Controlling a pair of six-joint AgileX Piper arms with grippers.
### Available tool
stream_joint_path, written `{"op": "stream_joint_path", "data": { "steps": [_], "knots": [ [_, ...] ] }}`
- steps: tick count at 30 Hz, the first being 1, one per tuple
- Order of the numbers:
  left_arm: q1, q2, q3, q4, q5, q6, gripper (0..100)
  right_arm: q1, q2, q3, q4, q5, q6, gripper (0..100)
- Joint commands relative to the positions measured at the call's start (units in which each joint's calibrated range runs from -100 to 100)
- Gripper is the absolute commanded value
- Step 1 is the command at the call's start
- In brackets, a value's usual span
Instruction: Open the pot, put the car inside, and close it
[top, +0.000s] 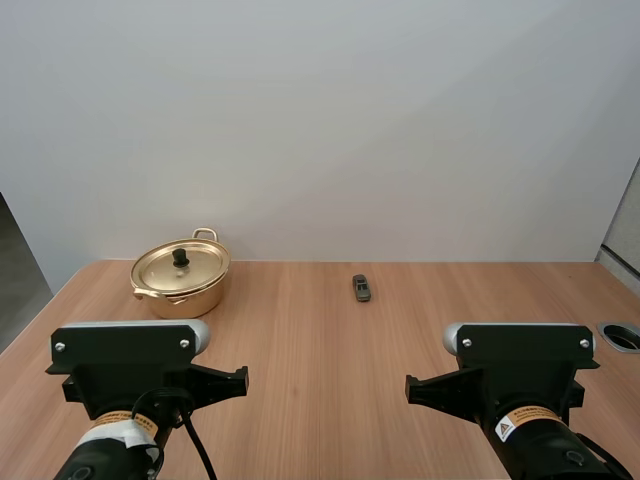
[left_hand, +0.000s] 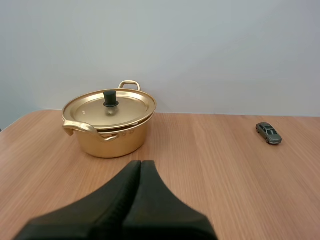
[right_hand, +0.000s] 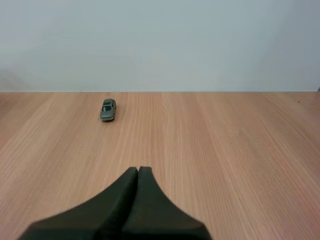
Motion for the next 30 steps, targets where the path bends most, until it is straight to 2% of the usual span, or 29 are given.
{"op": "stream_joint_path", "data": {
  "steps": [1, 30],
  "knots": [
    [0.02, 0.0, 0.0, 0.0, 0.0, 0.0, 0, 0.0, 0.0, 0.0, 0.0, 0.1, 0.0, 0],
    [0.02, 0.0, 0.0, -0.7, -3.0, 0.0, 0, 0.0, 0.0, 0.0, 1.2, 0.1, 0.0, 0]
  ]
}}
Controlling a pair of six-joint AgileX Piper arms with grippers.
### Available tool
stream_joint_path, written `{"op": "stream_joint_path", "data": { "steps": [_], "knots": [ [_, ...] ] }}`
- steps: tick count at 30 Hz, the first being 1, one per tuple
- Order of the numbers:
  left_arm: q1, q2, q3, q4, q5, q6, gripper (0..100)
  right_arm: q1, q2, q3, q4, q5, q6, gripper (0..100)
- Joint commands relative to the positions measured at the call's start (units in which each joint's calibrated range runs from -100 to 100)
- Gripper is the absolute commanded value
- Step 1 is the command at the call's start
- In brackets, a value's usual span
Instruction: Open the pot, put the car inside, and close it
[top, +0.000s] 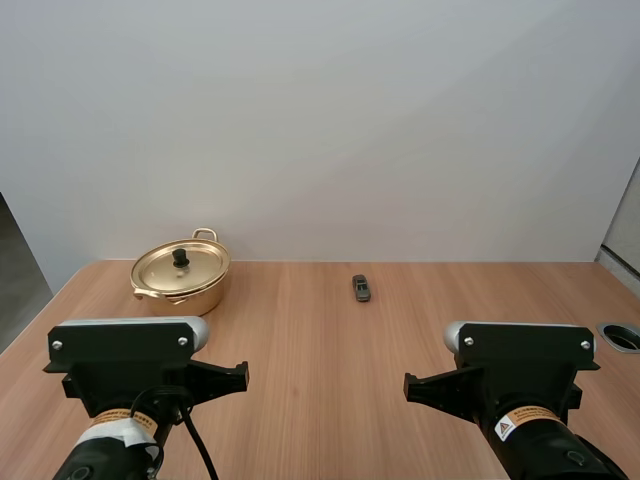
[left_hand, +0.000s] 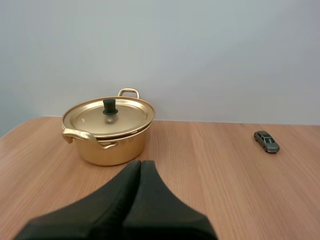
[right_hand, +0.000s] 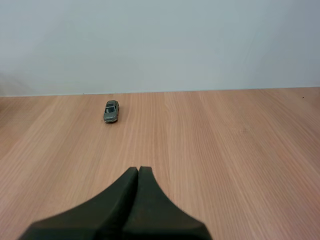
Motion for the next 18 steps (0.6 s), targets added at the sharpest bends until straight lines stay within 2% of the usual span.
{"op": "stream_joint_path", "data": {
  "steps": [1, 4, 7, 10, 13, 16, 18],
  "knots": [
    [0.02, 0.0, 0.0, 0.0, -0.2, 0.0, 0, 0.0, 0.0, 0.0, -0.6, 0.1, 0.0, 0],
    [0.02, 0.0, 0.0, 1.1, 0.1, 1.1, 0, 0.0, 0.0, 0.0, 1.4, -0.8, 0.0, 0],
    [0.02, 0.0, 0.0, 8.3, -2.0, 7.1, 0, 0.0, 0.0, 0.0, 1.3, -7.4, 0.0, 0],
    [0.02, 0.0, 0.0, 15.6, -9.9, 11.9, 0, 0.0, 0.0, 0.0, -0.2, -22.1, 0.0, 0],
    [0.02, 0.0, 0.0, 21.4, -17.0, 12.7, 0, 0.0, 0.0, 0.0, -3.3, -35.1, 0.0, 0],
    [0.02, 0.0, 0.0, 25.4, -18.6, 12.7, 0, 0.0, 0.0, 0.0, -4.7, -47.5, 0.0, 0],
    [0.02, 0.0, -1.5, 26.5, -16.3, 12.7, 0, 0.3, 0.0, 0.0, -8.5, -56.1, -2.9, 0]
  ]
}}
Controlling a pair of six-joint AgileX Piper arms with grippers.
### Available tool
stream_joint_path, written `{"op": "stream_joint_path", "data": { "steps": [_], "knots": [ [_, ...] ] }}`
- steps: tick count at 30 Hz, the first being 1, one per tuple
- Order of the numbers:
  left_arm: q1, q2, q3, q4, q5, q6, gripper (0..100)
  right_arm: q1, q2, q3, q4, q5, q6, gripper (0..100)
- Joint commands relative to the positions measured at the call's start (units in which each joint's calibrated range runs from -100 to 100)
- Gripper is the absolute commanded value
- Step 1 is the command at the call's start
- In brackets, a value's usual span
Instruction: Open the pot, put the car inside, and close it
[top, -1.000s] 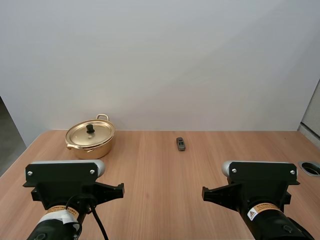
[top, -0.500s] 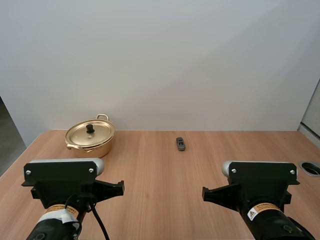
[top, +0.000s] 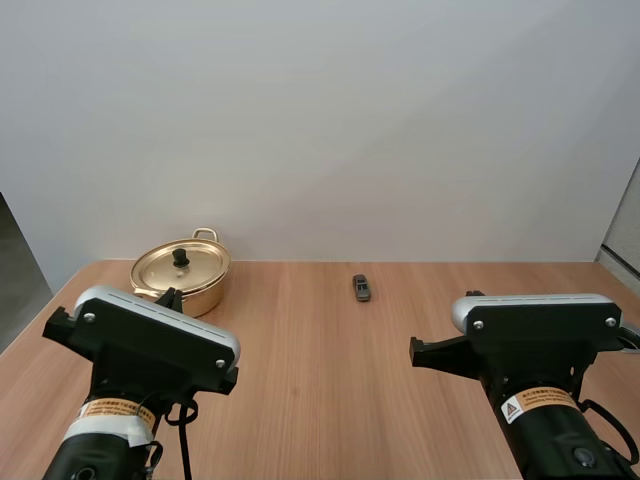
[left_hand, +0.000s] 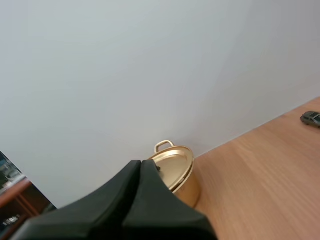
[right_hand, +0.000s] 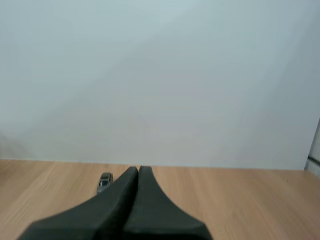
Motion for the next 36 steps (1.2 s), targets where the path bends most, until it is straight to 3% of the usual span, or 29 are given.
{"op": "stream_joint_path", "data": {
  "steps": [1, 4, 7, 13, 16, 20, 24, 27, 31, 36],
  "knots": [
    [0.02, 0.0, -2.4, 5.7, 5.3, -0.2, 0, 0.5, 0.0, 0.0, -5.3, -29.0, -4.8, 0],
    [0.02, 0.0, -8.4, 2.8, 18.5, -6.7, 0, 1.2, 0.0, 0.0, -5.9, -34.7, -10.6, 0],
    [0.02, 0.0, -15.4, 2.8, 25.8, -14.0, 0, 1.6, 1.0, -1.5, -5.9, -26.5, -9.9, 0],
    [0.02, 11.9, -28.8, 2.9, 37.8, -21.8, 0, 1.8, 18.9, -20.3, -5.3, 9.0, -2.1, 0],
    [0.02, 21.6, -37.5, 2.9, 44.1, -25.5, 0, 1.8, 31.4, -33.3, -2.5, 21.4, -2.5, 0],
    [0.02, 33.8, -51.0, 2.9, 49.3, -25.8, 0, 1.8, 47.0, -53.8, 0.5, 49.4, -2.7, 0],
    [0.02, 46.3, -66.9, 2.7, 60.5, -24.9, 0, 1.8, 61.2, -72.4, 7.7, 82.1, -9.3, 0],
    [0.63, 56.1, -78.8, -2.6, 77.2, -17.5, 0, 1.8, 68.9, -82.7, 16.0, 100.0, -15.5, 0],
    [3.03, 66.5, -88.7, -11.1, 90.5, -11.6, 0, 1.8, 75.1, -88.4, 23.3, 100.0, -17.3, 0],
    [5.94, 70.8, -92.8, -8.7, 85.9, -11.3, 0, 1.8, 76.5, -88.6, 23.2, 100.0, -17.2, 0]
  ]
}}
